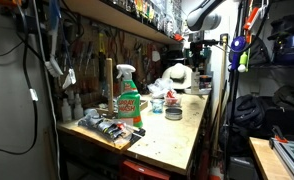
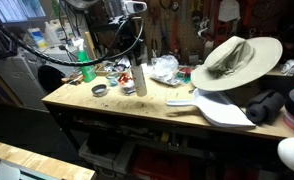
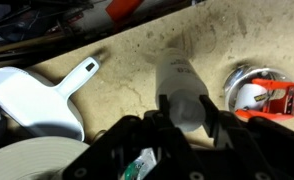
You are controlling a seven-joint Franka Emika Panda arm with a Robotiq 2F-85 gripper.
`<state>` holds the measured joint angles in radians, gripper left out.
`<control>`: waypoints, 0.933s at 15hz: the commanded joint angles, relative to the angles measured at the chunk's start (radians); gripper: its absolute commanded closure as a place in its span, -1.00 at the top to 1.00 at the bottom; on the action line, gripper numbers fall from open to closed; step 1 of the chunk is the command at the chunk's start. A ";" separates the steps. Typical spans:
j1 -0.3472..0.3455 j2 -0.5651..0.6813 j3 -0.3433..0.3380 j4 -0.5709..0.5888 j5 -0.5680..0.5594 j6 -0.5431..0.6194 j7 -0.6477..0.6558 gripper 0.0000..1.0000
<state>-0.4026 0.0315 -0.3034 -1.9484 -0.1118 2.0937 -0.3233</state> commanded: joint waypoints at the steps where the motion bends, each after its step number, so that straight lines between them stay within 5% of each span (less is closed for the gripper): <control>1: 0.039 -0.153 -0.002 -0.172 -0.074 -0.005 -0.017 -0.80; 14: 0.199 -0.395 0.052 -0.409 0.014 -0.060 -0.090 -0.80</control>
<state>-0.2408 -0.2778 -0.2528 -2.2930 -0.1447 2.0286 -0.3997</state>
